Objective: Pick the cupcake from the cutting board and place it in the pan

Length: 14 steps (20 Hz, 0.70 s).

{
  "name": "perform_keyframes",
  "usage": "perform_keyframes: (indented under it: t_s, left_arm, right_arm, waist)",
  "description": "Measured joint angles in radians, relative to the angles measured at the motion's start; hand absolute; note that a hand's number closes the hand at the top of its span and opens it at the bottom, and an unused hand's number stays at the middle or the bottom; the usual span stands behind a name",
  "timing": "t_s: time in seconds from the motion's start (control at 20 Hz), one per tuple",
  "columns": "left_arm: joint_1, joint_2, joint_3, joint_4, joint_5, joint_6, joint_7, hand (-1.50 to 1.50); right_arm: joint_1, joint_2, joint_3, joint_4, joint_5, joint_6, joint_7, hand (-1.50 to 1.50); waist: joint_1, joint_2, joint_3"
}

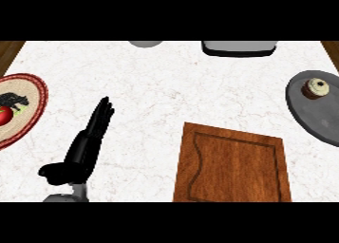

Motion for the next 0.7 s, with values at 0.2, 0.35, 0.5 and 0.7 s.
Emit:
perform_keyframes:
  t_s: [0.2,0.35,0.5,0.7]
  left_arm:
    - [-0.005,-0.008,-0.004,-0.011,-0.002,0.006,0.018,0.0]
    - [-0.001,-0.009,-0.002,-0.005,-0.002,0.003,0.014,0.0]
    - [0.007,-0.005,0.0,-0.011,-0.006,0.001,0.006,0.0]
    - [-0.017,-0.005,0.007,-0.017,-0.002,0.001,0.034,0.0]
  right_arm:
    - [0.021,0.004,0.014,-0.004,-0.005,-0.023,-0.021,-1.5]
    - [0.03,-0.013,0.024,-0.001,-0.008,-0.027,-0.024,-1.5]
    - [0.039,-0.009,0.039,-0.008,-0.008,-0.038,-0.033,-1.5]
    - [0.038,-0.011,0.052,-0.016,-0.011,-0.07,-0.05,-1.5]
  waist:
    - [0.0,0.0,0.0]
    - [0.0,0.0,0.0]
    - [-0.001,-0.001,-0.001]
    - [-0.002,-0.001,-0.001]
